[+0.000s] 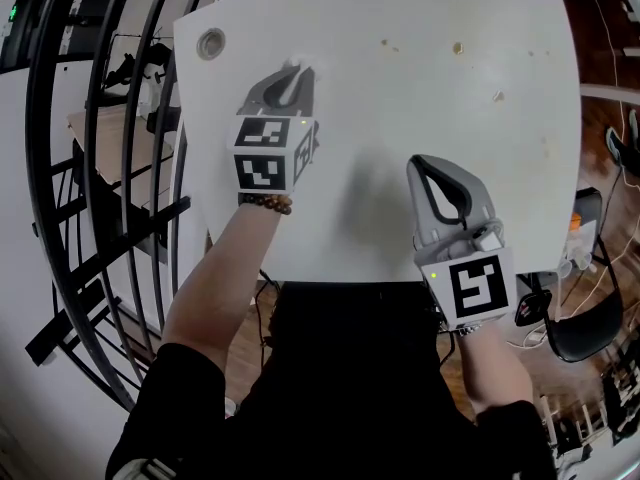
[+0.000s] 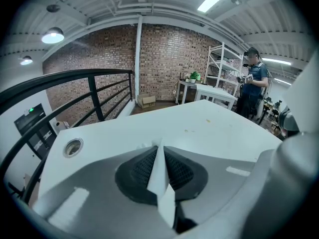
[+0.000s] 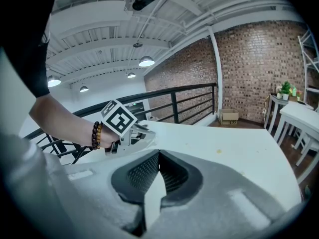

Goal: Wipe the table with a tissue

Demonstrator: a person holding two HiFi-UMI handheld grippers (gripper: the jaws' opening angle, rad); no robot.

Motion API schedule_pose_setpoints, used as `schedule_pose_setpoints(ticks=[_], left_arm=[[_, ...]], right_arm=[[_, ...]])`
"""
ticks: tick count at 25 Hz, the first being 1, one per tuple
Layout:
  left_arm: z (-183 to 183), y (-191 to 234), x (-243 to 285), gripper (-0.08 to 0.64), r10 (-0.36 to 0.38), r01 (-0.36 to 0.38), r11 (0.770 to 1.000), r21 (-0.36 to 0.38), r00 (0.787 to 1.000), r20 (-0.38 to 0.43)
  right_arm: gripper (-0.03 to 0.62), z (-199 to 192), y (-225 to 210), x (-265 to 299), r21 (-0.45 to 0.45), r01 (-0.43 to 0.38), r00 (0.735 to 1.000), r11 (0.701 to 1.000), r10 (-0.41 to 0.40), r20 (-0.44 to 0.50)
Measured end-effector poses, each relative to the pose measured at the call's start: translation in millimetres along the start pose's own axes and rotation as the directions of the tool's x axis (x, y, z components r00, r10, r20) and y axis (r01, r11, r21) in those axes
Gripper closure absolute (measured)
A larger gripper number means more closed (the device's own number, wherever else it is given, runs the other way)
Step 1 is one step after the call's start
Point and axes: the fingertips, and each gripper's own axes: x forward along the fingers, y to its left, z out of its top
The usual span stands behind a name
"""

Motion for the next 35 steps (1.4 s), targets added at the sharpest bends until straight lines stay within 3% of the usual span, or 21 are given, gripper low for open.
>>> schedule_pose_setpoints(ticks=[19,26,35], left_arm=[[2,-54,-37,0.535,-0.031,0.030,0.999,0.024,0.999,0.025],[-5,-102,-38,0.535,-0.074,0.074,0.996,0.048,0.997,0.009],[-19,-165,-38,0.535,-0.182,0.182,0.980,0.075,0.983,-0.008]], right_arm=[[0.600,-8,-49,-47,-0.014,0.117,0.993,0.993,-0.117,0.000],[0.600,-19,-72,-71,-0.001,0.142,0.990,0.990,-0.142,0.005],[0.600,-34,-85,-92,0.016,0.173,0.985,0.985,-0.173,0.005]])
